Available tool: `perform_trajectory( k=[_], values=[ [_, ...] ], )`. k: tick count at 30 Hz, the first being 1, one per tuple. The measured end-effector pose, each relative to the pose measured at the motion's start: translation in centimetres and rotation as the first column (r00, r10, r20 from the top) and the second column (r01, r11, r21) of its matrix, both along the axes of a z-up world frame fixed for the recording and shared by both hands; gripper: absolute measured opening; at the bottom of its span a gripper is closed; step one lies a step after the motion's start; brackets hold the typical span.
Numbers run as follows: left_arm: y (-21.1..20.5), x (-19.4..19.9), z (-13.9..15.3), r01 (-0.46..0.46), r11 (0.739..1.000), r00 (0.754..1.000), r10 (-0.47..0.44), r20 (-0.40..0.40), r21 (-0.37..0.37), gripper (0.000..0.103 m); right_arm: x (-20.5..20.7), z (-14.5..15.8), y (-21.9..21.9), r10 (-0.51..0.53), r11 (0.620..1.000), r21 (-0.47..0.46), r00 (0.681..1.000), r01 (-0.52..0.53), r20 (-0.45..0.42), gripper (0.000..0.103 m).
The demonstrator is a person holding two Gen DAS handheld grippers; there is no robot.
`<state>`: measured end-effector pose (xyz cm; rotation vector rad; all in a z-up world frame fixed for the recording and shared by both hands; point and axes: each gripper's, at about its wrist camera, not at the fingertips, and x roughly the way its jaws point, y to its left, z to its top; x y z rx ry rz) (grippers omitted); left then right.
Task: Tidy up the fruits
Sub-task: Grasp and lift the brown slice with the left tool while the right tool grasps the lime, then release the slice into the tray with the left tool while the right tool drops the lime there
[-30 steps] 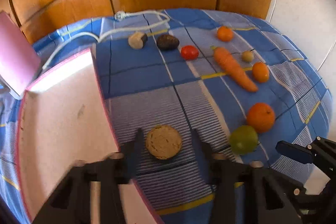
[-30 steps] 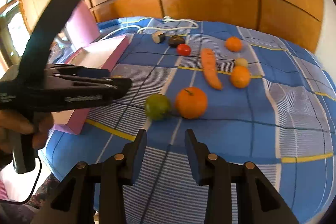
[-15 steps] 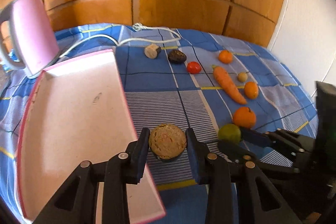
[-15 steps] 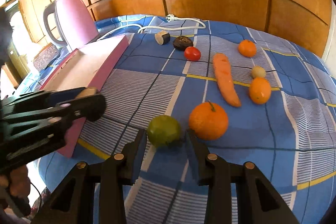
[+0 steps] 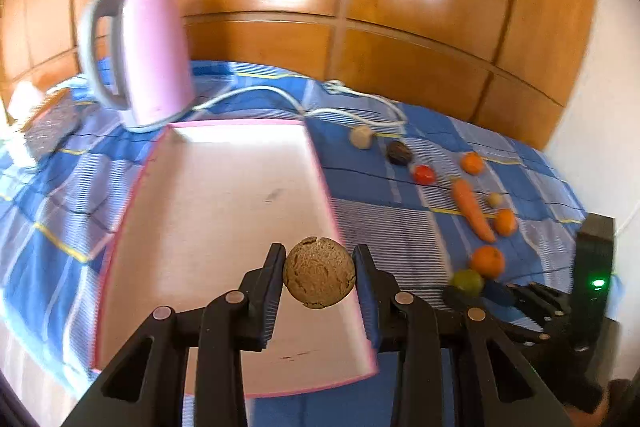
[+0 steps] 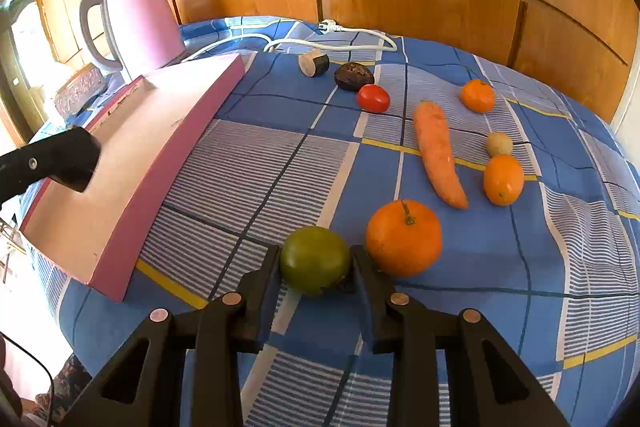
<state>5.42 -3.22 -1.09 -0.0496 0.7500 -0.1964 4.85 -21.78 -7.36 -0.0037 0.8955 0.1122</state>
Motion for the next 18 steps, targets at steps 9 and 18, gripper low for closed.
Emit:
perform_trajectory(
  k=[9, 18],
  values=[
    [3.8, 0.3, -1.6, -0.151, 0.988, 0.987, 0.153, -0.044, 0.03, 0.035, -0.6, 1.9, 1.8, 0.04, 0.999, 0.004, 0.999, -0.04, 0.034, 0.034],
    [6.2, 0.4, -2.0, -0.233, 0.972, 0.971, 0.234, -0.056, 0.027, 0.035, 0.8, 4.4, 5.1, 0.125, 0.989, 0.068, 0.991, -0.129, 0.051, 0.034]
  ],
)
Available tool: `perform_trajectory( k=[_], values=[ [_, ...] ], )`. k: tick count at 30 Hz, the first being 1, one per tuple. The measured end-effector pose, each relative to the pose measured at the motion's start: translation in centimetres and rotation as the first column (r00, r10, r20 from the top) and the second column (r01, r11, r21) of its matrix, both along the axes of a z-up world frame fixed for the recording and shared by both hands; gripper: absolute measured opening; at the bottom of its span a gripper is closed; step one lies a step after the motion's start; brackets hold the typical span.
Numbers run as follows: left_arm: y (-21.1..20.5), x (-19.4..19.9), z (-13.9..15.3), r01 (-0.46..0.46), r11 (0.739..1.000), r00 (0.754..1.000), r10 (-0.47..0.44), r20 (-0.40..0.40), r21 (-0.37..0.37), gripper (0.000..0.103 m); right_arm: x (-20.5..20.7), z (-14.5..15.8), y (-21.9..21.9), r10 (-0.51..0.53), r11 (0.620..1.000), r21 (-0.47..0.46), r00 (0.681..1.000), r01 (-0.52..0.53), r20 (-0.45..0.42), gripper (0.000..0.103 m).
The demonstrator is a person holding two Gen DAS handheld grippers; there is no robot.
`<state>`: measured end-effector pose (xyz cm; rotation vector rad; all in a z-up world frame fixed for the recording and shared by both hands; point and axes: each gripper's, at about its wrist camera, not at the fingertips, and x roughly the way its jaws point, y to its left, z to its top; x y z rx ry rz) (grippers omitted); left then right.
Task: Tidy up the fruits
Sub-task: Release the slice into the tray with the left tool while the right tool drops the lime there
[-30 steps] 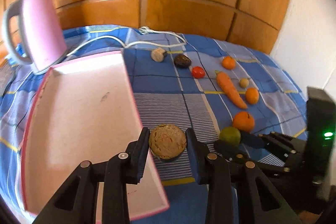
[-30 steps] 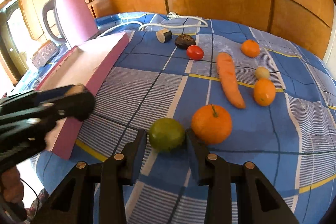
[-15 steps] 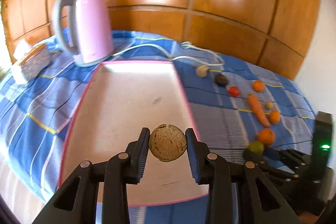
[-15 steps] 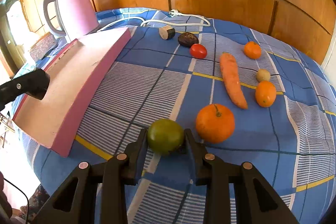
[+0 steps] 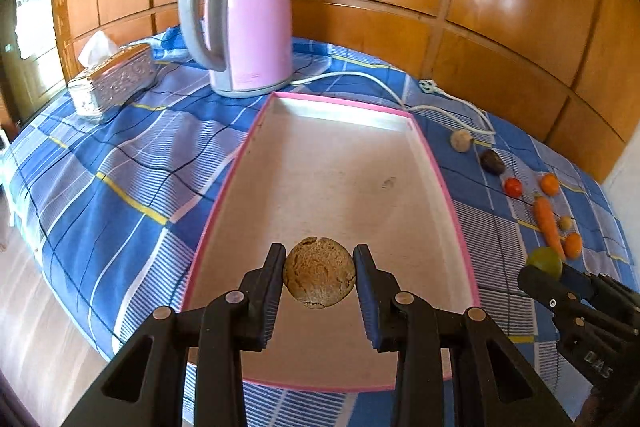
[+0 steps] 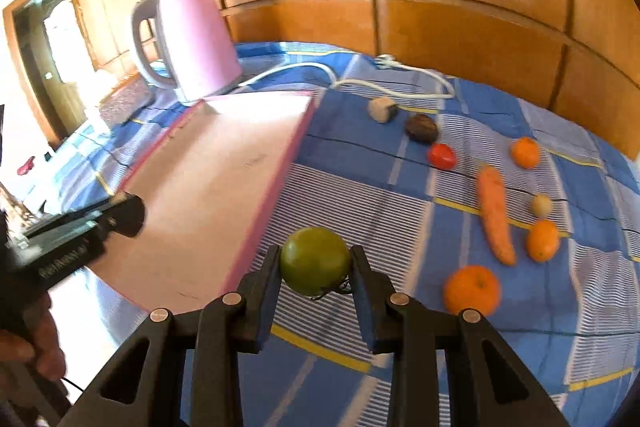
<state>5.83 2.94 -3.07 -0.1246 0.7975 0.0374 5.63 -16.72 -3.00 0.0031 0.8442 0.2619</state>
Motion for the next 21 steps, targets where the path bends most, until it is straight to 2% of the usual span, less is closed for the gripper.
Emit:
perform_trajectory(
  k=[5, 16, 21],
  values=[
    [0.8, -0.1, -0.1, -0.025, 1.0, 1.0, 0.025, -0.001, -0.006, 0.035, 1.6, 0.4, 2.8, 0.061, 0.998, 0.032, 0.998, -0.06, -0.012, 0.034],
    [2.4, -0.3, 0.3, -0.075, 0.997, 0.997, 0.075, 0.015, -0.006, 0.035, 4.1, 1.2, 7.9, 0.152, 0.988, 0.002, 0.988, -0.152, 0.008, 0.034],
    [2.9, -0.3, 0.5, -0.091, 0.996, 0.995, 0.091, 0.028, -0.01, 0.046, 4.4, 1.6, 9.1, 0.164, 0.986, 0.001, 0.986, -0.164, 0.023, 0.035]
  ],
)
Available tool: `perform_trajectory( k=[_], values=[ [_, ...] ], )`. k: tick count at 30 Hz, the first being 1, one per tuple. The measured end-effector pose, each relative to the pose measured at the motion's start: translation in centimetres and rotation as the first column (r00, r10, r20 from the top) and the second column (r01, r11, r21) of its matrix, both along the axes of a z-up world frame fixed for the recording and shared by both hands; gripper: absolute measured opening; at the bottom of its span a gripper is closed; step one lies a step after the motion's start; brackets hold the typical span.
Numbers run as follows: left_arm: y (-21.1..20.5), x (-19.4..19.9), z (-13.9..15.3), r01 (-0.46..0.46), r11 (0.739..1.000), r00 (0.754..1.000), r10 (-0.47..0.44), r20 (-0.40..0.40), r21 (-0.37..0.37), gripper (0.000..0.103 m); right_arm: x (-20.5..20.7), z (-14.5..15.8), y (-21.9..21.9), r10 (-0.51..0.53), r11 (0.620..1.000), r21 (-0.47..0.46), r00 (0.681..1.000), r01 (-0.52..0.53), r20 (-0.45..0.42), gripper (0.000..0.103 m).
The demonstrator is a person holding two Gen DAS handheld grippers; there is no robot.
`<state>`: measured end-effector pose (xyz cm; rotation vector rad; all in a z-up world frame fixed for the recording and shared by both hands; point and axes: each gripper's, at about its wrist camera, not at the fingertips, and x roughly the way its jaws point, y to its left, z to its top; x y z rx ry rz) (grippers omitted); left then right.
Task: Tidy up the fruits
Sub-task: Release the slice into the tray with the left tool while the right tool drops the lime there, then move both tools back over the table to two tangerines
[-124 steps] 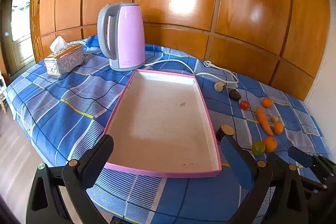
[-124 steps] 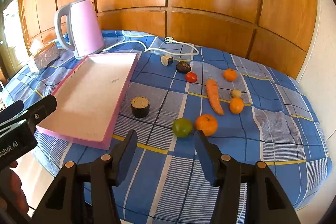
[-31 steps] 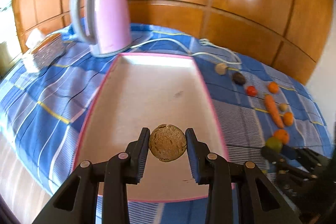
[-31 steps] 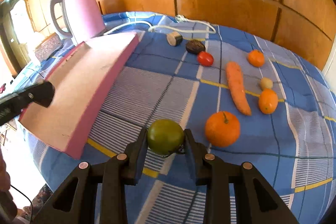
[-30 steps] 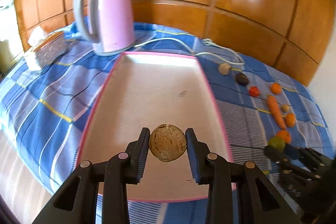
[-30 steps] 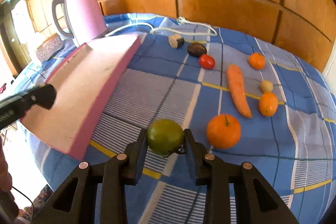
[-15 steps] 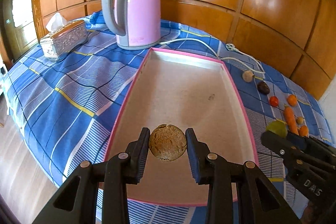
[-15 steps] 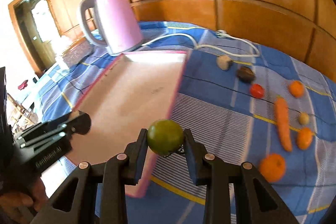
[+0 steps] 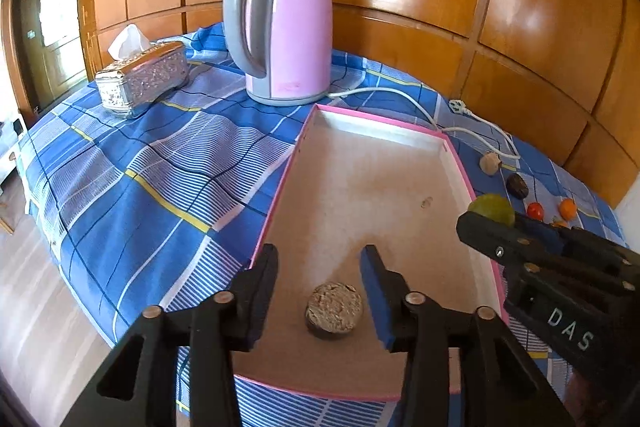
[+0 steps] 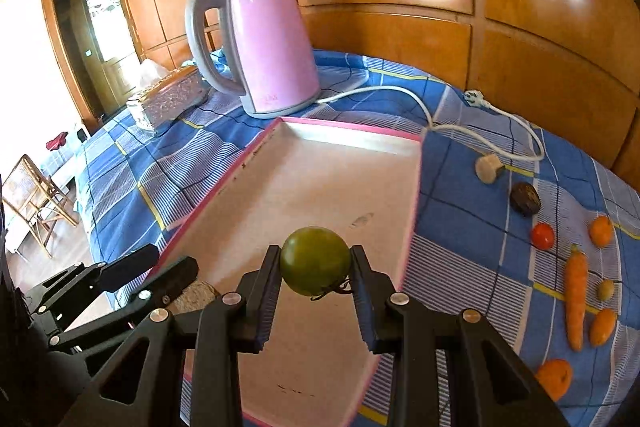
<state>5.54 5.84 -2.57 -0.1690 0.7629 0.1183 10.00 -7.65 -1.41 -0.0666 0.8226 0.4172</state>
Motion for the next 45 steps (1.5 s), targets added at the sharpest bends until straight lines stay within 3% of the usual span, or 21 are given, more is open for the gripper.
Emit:
perform_trajectory(
  k=[14, 24, 38, 45],
  values=[
    [-0.2, -0.7, 0.6, -0.006, 1.0, 1.0, 0.006, 0.02, -0.008, 0.061, -2.3, 0.2, -0.5, -0.035, 0.999, -0.012, 0.998, 0.036, 0.046, 0.038],
    [-1.5, -1.2, 1.2, 0.026, 0.999, 0.999, -0.026, 0.026, 0.019, 0.066, -3.4, 0.4, -2.5, -0.099, 0.995, -0.025, 0.993, 0.1, 0.06, 0.038],
    [-5.6, -1.4, 1.7, 0.164, 0.986, 0.986, -0.166, 0.035, 0.038, 0.066, -4.6, 0.8, -9.5, -0.256, 0.965, -0.029, 0.963, 0.259, 0.081, 0.038],
    [-8.9, -1.1, 1.8, 0.3, 0.953, 0.953, -0.301, 0.038, 0.032, 0.065, -5.5, -0.2, -15.1, -0.389, 0.92, -0.032, 0.92, 0.391, 0.051, 0.038]
  ],
)
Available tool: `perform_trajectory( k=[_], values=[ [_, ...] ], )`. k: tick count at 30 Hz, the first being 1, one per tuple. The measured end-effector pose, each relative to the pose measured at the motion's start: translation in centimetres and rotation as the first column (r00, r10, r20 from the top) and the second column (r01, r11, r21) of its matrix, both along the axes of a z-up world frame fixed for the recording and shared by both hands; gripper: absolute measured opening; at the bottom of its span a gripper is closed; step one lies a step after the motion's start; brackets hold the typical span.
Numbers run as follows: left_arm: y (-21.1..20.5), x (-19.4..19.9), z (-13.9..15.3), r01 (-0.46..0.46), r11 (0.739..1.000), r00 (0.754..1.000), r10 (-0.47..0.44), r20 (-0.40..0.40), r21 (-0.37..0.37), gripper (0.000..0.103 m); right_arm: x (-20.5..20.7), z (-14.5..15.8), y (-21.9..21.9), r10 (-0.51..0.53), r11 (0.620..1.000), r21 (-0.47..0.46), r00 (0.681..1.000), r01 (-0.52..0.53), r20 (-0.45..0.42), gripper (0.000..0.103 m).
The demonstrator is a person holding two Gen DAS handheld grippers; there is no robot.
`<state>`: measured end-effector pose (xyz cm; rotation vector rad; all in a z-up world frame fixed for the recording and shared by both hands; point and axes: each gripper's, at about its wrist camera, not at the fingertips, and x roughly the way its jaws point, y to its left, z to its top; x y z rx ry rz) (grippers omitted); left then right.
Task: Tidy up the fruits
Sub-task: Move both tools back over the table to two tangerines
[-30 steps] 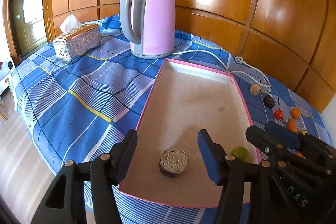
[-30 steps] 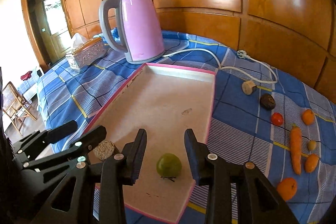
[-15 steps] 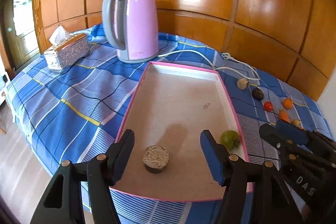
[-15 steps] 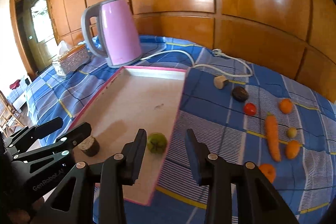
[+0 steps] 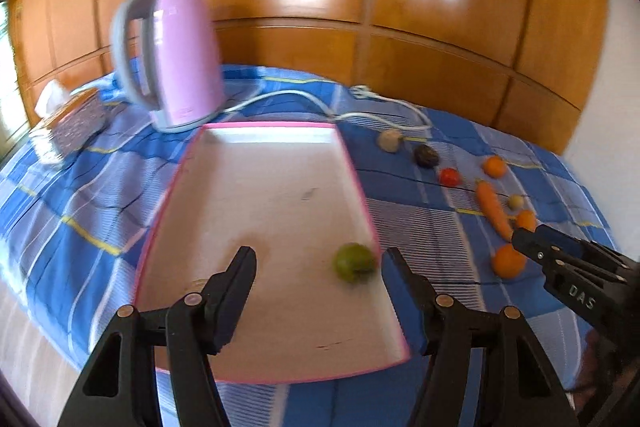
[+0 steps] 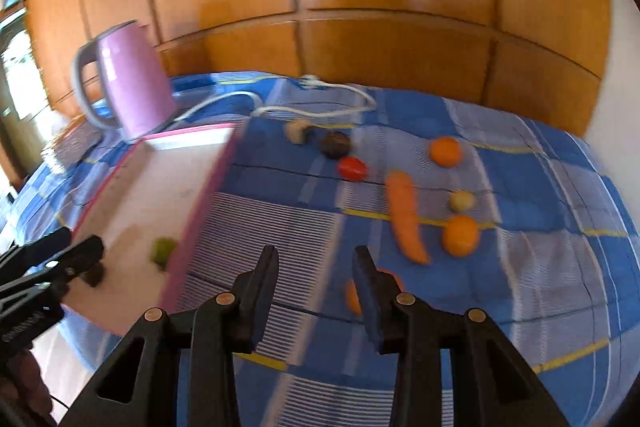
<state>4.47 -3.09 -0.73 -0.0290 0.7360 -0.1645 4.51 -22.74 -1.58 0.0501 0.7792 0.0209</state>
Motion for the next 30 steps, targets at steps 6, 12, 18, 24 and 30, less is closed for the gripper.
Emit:
perform_trajectory(
  k=[6, 12, 18, 24, 30],
  values=[
    [-3.8, 0.8, 0.0, 0.137, 0.99, 0.99, -0.138, -0.011, -0.021, 0.064, -0.8, -0.8, -4.9, -0.124, 0.992, 0.007, 0.992, 0.124, -0.029, 0.039],
    [-9.0, 1.8, -0.7, 0.297, 0.954, 0.953, -0.299, -0.045, -0.048, 0.062, -1.0, -1.1, -8.5, -0.197, 0.98, 0.034, 0.98, 0.198, -0.037, 0.038],
    [-13.6, 2.3, -1.9, 0.404, 0.914, 0.912, -0.405, -0.068, -0.028, 0.062, -0.8, -1.7, -10.1, -0.227, 0.972, 0.051, 0.972, 0.23, -0.064, 0.038],
    [-16.9, 3.6, -3.9, 0.448, 0.893, 0.885, -0.45, -0.124, -0.038, 0.062, -0.6, -2.3, -11.6, -0.252, 0.964, 0.066, 0.964, 0.257, -0.082, 0.039],
    [-18.5, 5.8, -6.1, 0.424, 0.903, 0.883, -0.43, -0.187, -0.07, 0.058, 0.1, -2.6, -12.7, -0.257, 0.96, 0.088, 0.962, 0.266, -0.095, 0.039]
  ],
)
